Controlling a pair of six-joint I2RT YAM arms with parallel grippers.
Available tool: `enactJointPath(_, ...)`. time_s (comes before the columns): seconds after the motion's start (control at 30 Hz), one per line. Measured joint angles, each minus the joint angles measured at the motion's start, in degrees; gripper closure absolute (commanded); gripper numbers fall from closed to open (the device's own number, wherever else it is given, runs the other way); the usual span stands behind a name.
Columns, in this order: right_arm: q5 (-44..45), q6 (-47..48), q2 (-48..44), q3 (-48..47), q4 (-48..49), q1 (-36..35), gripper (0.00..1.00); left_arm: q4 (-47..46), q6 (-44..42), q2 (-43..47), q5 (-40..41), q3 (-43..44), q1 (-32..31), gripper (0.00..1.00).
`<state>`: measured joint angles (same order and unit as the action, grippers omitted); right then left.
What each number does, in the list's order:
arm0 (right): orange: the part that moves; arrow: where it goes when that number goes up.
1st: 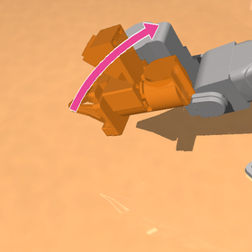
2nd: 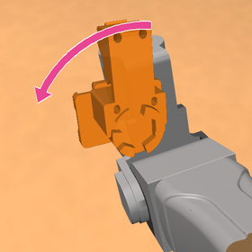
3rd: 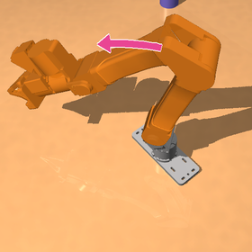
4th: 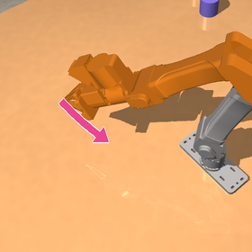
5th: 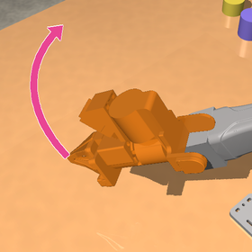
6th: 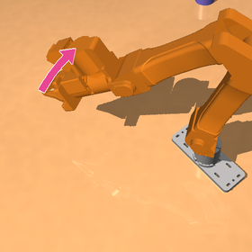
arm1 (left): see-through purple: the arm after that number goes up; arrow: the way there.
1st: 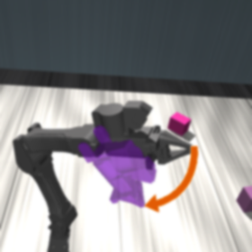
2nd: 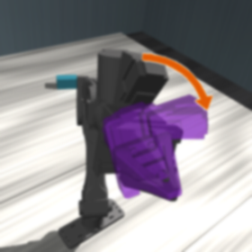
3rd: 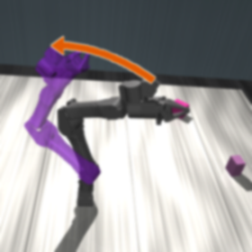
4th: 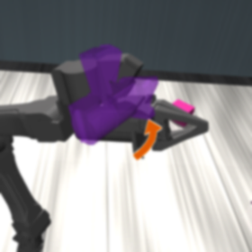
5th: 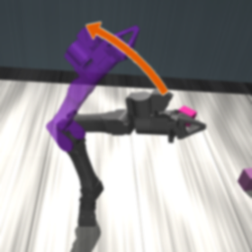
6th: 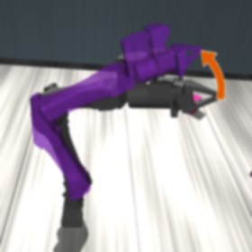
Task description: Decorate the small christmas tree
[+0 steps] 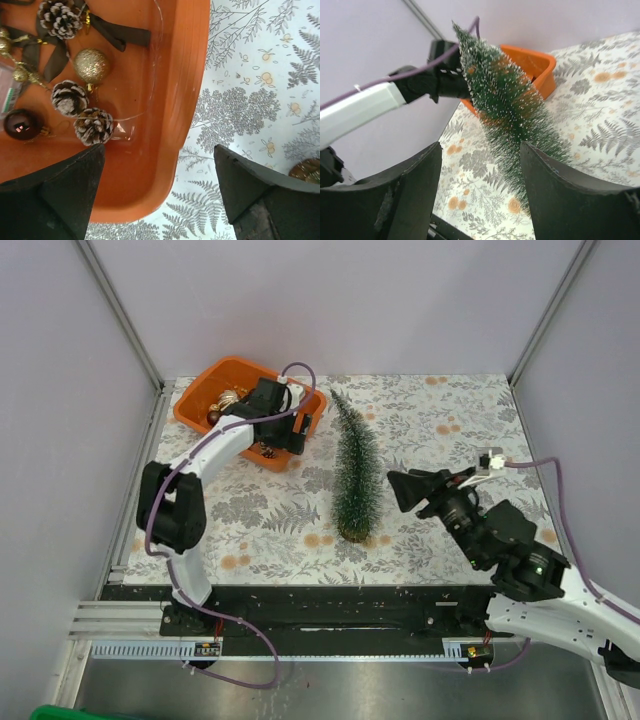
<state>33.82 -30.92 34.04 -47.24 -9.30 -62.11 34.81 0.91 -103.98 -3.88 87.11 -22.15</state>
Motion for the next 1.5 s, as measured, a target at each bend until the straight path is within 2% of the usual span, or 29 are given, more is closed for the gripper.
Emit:
enactJointPath(0.07, 1.38, 1.51, -1.25, -1.42, -1.29, -0.02, 0.29, 0.07, 0.07, -2.89, 0.72, 1.46, -0.61, 0.14)
enactJointPath(0.27, 6.27, 5.27, -4.57, -2.78, -3.89, -0.07, 0.29, -0.02, 0.44, -7.85, 1.09, 4.26, -1.81, 0.51)
enactJointPath(0.33, 7.58, 6.23, -4.35, -2.75, -4.42, -0.09, 0.29, 0.0, 0.46, -8.44, 0.92, 4.26, -2.03, 0.59)
enactJointPath(0.63, 12.22, 9.94, -0.5, -1.81, -4.26, -0.11, 0.29, -2.21, 1.46, -7.78, -0.52, 2.23, -2.03, 0.62)
enactJointPath(0.8, 13.86, 10.78, 0.74, -0.55, -4.11, -0.11, 0.29, -4.7, 4.52, -3.91, -3.72, -3.39, -2.16, 0.56)
enactJointPath(0.97, 15.23, 11.08, 0.57, 0.33, -3.8, -0.11, 0.28, -6.32, 10.78, 1.64, -9.79, -10.45, -2.36, 0.22)
enactJointPath(1.1, 16.31, 11.17, 0.42, 0.9, -3.76, -0.11, 0.27, -4.61, 12.68, 4.98, -12.17, -11.69, -2.49, 0.02)
enactJointPath(1.2, 16.61, 11.15, 0.2, 1.31, -3.69, -0.11, 0.26, -1.88, 12.5, 6.91, -12.94, -10.05, -1.64, 0.01)
enactJointPath(1.3, 16.72, 11.08, 0.04, 1.64, -3.61, -0.11, 0.26, -0.09, 11.91, 8.85, -13.09, -7.04, 2.08, 0.01)
enactJointPath(1.4, 16.72, 10.95, 0.04, 1.97, -3.39, -0.11, 0.26, -0.02, 9.81, 10.69, -10.27, -4.42, 6.08, 0.01)
enactJointPath(1.5, 16.72, 10.6, 0.11, 2.45, -3.32, -0.11, 0.26, -1.62, 6.43, 12.7, -4.09, -4.0, 7.98, 0.01)
